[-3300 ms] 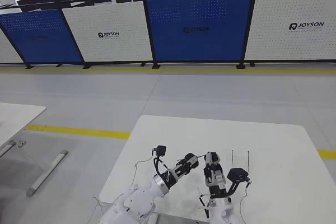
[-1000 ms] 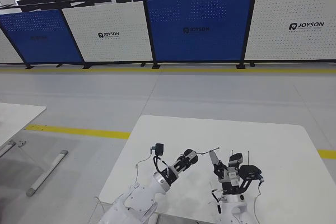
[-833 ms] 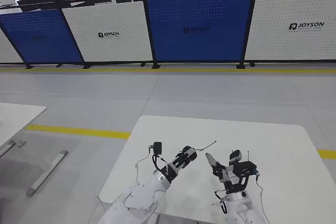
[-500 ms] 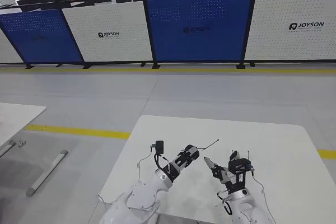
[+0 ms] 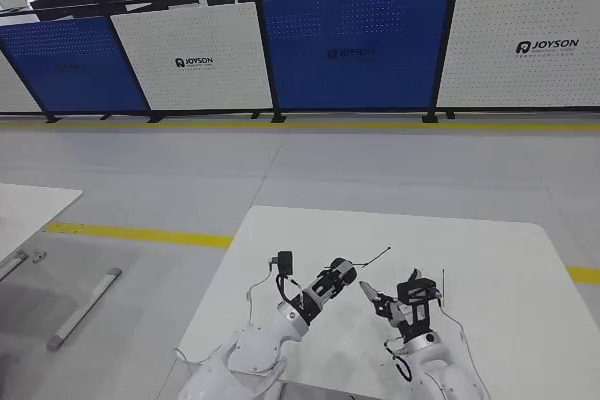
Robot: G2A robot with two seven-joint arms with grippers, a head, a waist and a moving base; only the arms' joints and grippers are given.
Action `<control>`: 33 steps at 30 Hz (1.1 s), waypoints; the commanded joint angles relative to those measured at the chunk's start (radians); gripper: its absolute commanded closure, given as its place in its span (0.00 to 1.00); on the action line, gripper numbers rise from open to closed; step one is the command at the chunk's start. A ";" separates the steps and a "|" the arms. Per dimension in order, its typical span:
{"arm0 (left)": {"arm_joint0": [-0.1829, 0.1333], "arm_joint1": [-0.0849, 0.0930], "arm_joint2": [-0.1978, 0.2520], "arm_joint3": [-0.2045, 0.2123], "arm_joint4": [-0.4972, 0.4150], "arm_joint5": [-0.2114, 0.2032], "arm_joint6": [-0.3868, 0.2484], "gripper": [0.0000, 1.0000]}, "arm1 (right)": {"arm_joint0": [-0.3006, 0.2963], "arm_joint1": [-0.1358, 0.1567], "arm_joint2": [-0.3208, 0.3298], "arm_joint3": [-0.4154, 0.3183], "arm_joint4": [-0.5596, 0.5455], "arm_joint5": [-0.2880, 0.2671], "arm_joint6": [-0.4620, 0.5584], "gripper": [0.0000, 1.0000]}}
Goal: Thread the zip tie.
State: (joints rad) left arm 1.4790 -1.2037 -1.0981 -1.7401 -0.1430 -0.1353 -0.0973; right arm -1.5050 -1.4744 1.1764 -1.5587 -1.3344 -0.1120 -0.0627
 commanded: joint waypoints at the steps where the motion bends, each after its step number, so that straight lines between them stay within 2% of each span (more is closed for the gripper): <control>1: 0.000 0.000 0.000 0.001 0.001 0.001 0.001 1.00 | -0.003 0.000 -0.003 0.001 0.033 -0.019 -0.003 0.00; 6: -0.002 -0.002 0.011 0.007 0.026 -0.003 0.010 1.00 | 0.004 -0.002 0.001 0.011 0.105 -0.022 -0.029 0.00; 7: -0.002 -0.003 0.012 0.008 0.028 -0.003 0.012 1.00 | 0.008 -0.002 0.000 0.014 0.114 -0.022 -0.029 0.36; 8: -0.003 -0.003 0.013 0.008 0.030 -0.003 0.012 1.00 | 0.011 -0.002 -0.001 0.017 0.117 -0.021 -0.028 0.56; 10: -0.004 -0.004 0.013 0.008 0.033 -0.003 0.013 1.00 | 0.018 -0.002 -0.004 0.021 0.127 -0.019 -0.013 0.62; 14: -0.007 -0.005 0.014 0.005 0.029 -0.004 -0.001 1.00 | 0.032 -0.002 -0.015 0.031 0.145 -0.031 0.002 0.63; 15: -0.007 -0.005 0.014 0.004 0.028 -0.004 -0.002 1.00 | 0.036 -0.002 -0.019 0.033 0.150 -0.042 0.007 0.67; 17: -0.007 -0.005 0.013 0.004 0.030 -0.001 -0.004 1.00 | 0.043 -0.001 -0.023 0.038 0.159 -0.056 0.014 0.64; 20: -0.010 -0.006 0.013 0.006 0.033 0.006 -0.006 1.00 | 0.048 -0.001 -0.027 0.042 0.182 -0.072 0.020 0.65; 23: -0.014 -0.006 0.014 0.009 0.037 0.011 -0.010 1.00 | 0.050 0.001 -0.030 0.041 0.181 -0.074 0.018 0.68; 33: -0.025 -0.010 0.023 0.016 0.059 0.019 -0.011 1.00 | 0.040 0.008 -0.035 0.017 0.169 -0.094 -0.003 0.65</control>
State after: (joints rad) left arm 1.4544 -1.2132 -1.0751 -1.7241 -0.0853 -0.1154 -0.1081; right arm -1.4643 -1.4665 1.1409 -1.5393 -1.1652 -0.2058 -0.0590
